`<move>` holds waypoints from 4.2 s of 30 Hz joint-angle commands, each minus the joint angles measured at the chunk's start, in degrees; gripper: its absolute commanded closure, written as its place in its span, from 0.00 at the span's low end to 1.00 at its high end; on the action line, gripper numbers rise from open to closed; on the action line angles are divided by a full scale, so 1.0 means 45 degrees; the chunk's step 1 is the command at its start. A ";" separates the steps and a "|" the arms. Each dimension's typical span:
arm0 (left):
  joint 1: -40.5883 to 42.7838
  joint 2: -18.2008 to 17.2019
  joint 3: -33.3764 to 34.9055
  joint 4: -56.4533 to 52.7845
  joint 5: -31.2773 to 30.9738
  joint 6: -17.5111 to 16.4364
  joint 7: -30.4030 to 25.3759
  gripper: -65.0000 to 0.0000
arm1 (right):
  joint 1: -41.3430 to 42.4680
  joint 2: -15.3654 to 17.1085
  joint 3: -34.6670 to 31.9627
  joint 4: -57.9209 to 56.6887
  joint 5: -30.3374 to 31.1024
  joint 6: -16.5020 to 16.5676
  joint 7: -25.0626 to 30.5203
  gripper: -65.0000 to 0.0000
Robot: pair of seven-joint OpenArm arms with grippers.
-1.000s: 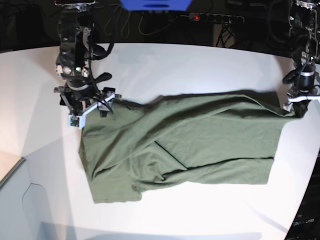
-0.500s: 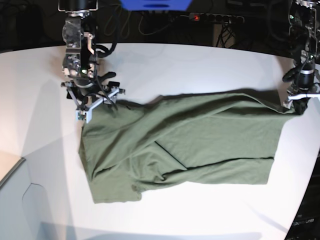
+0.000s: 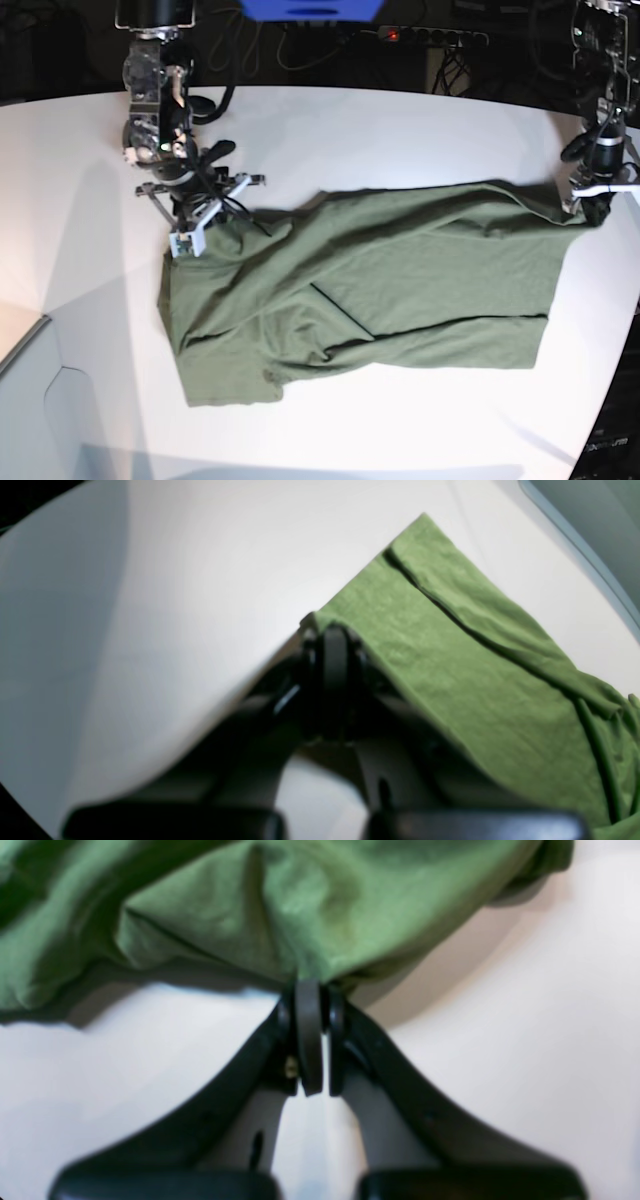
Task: Layout the t-shirt on the table in an organized manner, then fold the t-shirt properly
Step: 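Pull the t-shirt edge taut between both grippers, then lift the t-shirt with both grippers and lay it flat on the table, then hold the flattened t-shirt edge with both grippers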
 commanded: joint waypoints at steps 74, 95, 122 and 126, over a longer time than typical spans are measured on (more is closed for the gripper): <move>-2.0638 0.1628 0.4672 -0.6683 0.2703 -0.0001 0.4127 1.00 | 1.5282 0.2968 0.0926 -0.1969 0.0574 0.1934 0.2654 1.00; -1.1065 0.0788 0.2445 -0.2111 0.2684 -0.0021 0.4166 1.00 | 0.4322 0.2557 0.2274 0.4380 0.1610 0.1934 0.2967 1.00; -0.0985 0.1042 -0.1735 -0.0509 0.2645 -0.0040 0.4049 1.00 | -0.6853 0.1581 0.2274 0.4458 0.1786 0.2735 0.7382 1.00; -0.0438 0.1218 -0.3103 -0.0001 0.2664 -0.0040 0.4147 1.00 | -0.7341 0.1346 0.2274 0.4419 0.1766 0.2735 0.8046 1.00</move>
